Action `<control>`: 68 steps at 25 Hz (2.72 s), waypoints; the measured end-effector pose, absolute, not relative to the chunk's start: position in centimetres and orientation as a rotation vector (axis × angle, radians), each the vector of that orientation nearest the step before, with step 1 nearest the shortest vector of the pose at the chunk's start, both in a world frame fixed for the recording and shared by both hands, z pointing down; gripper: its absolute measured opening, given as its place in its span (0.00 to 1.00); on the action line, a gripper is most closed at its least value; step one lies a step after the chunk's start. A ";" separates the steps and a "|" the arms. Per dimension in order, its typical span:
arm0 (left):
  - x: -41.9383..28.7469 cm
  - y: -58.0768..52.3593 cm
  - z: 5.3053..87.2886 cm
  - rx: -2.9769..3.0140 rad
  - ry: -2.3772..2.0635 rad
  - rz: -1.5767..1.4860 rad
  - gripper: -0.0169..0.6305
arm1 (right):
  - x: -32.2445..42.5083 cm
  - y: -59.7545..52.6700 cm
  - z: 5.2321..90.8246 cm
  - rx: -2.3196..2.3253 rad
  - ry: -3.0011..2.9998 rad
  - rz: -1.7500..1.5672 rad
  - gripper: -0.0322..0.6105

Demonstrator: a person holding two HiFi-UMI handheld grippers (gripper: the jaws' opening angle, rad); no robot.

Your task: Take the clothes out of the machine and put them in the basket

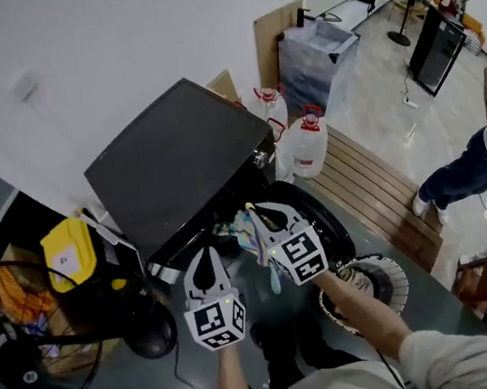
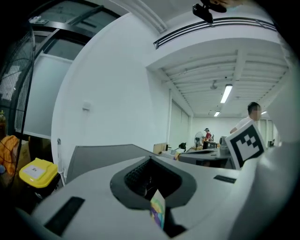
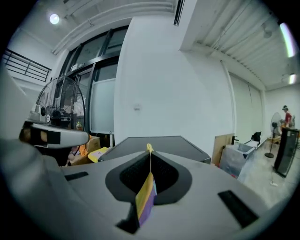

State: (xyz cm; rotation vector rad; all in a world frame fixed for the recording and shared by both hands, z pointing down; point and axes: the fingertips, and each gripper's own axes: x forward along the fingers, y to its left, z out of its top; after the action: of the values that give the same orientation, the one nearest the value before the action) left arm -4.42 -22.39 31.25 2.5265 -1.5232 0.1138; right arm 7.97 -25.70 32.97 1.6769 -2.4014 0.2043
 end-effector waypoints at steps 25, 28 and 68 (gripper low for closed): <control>6.3 -15.7 14.7 2.897 -1.184 -0.056 0.05 | 16.7 -10.9 10.4 2.040 -2.345 -0.121 0.09; 8.7 -15.4 14.4 2.956 -1.031 -0.057 0.05 | 18.5 -9.5 10.2 2.159 -2.233 -0.120 0.09; 34.1 7.9 21.9 3.060 0.210 0.189 0.05 | 37.1 20.0 21.1 2.831 -1.176 0.259 0.09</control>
State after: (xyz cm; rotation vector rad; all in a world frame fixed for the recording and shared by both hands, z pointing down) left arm 34.11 7.90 21.89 3.0596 0.2100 0.1890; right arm 37.08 19.98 21.11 2.8309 -1.1757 0.2593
